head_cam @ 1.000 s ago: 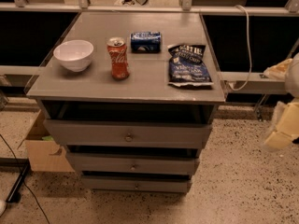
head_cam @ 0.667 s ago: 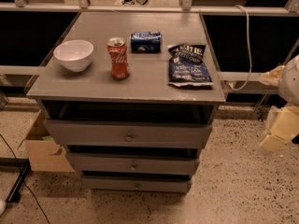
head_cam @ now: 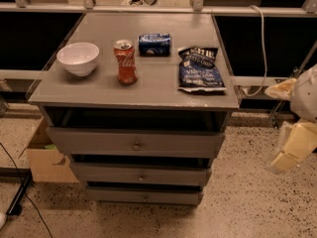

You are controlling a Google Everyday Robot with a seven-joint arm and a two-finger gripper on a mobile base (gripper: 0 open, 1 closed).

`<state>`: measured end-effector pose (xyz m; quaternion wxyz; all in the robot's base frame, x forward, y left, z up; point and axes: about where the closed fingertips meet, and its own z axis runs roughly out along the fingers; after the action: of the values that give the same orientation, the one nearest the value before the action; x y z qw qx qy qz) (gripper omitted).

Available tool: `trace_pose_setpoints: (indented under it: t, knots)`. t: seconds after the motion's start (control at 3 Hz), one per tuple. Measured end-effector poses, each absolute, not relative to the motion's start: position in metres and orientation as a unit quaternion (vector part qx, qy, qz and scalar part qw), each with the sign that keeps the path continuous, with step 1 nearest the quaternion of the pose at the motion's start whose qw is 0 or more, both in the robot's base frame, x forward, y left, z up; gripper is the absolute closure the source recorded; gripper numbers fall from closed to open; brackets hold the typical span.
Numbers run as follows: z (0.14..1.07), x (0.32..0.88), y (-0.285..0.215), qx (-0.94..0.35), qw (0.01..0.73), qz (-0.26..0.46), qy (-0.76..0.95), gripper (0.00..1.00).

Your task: Open top drawer

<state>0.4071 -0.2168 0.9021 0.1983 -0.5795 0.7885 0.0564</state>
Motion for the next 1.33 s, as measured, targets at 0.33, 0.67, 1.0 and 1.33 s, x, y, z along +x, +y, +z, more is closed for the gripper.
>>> trace_pose_setpoints:
  t: [0.33,0.67,1.0,1.33]
  knots:
    - [0.886,0.398,-0.186,-0.603,0.204,0.097,0.765,0.0]
    - [0.872,0.393,-0.162,-0.619,0.206,0.13,0.747,0.0]
    - [0.866,0.394,-0.162,-0.62,0.203,0.125,0.748,0.0]
    - [0.851,0.399,-0.164,-0.62,0.195,0.109,0.752,0.0]
